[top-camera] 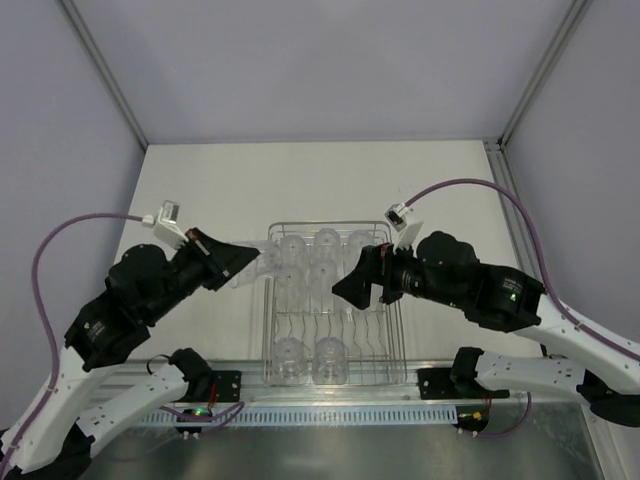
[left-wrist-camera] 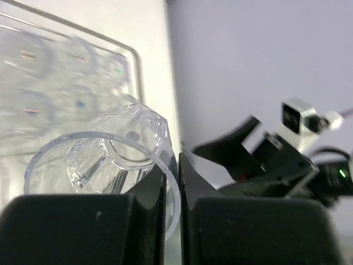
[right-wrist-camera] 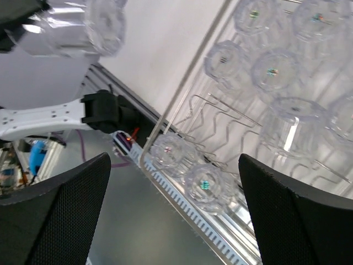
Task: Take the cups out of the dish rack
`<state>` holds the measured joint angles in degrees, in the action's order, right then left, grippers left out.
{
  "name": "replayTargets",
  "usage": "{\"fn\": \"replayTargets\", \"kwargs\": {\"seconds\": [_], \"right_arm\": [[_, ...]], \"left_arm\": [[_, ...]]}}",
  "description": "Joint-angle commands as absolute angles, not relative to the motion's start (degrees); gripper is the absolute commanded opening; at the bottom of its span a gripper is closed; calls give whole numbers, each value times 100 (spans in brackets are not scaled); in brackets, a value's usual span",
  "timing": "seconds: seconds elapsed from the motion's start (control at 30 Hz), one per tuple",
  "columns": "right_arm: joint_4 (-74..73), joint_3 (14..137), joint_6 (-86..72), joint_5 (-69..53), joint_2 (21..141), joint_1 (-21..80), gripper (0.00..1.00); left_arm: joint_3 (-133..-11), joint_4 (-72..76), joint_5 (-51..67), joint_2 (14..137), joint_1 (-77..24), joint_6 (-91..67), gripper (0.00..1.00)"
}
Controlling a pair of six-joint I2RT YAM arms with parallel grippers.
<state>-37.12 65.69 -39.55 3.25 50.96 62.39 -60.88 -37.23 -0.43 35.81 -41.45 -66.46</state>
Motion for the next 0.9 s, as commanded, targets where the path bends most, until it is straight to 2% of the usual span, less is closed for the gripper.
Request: {"fn": "replayTargets", "kwargs": {"seconds": [0.0, 0.13, 0.27, 0.53, 0.87], "right_arm": [[-4935, 7004, -4034, 1194, 5351, 6223, 100], [-6036, 7610, -3990, 1476, 6133, 6231, 100], [-6503, 7691, -3973, 1486, 6696, 6520, 100], [-6513, 7506, -4288, 1056, 7488, 7391, 100], [-5486, 7058, -4316, 361, 7796, 7761, 100]], "left_arm": [[-6836, -6200, -2989, 3849, -4148, -6415, 0], [-7058, -7818, -3989, 4525, -4157, -6548, 0], [-6786, -7937, -4192, 5071, -4157, -6548, 0], [-5855, -6708, -3973, 5563, -3824, -5934, 0], [-4756, -4800, -2760, 5791, -2874, -4765, 0]]}}
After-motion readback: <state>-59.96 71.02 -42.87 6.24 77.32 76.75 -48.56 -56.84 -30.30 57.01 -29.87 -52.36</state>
